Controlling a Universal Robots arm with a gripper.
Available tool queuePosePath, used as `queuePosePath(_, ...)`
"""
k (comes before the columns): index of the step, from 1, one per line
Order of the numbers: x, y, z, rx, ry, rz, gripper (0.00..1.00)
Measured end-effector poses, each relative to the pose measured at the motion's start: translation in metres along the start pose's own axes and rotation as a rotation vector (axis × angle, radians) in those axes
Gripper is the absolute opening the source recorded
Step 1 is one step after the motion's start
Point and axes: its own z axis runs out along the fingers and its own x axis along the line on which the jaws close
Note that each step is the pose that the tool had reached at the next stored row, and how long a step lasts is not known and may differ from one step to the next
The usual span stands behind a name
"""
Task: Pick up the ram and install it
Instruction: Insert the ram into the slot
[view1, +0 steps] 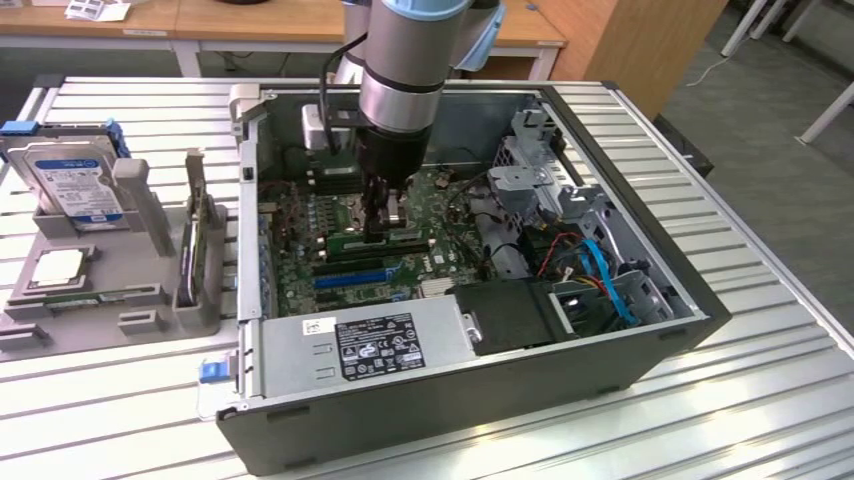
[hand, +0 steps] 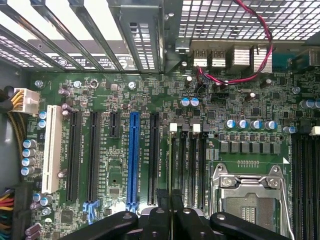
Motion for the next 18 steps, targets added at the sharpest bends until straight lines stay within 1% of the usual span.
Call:
queuePosePath(7, -0.0014, -0.0001, 0.0000, 0.0000, 0.0000, 0.000, 0.12)
queuePosePath(18, -0.0002, 0.0000, 0.0000, 0.0000, 0.0000, 0.000, 0.12)
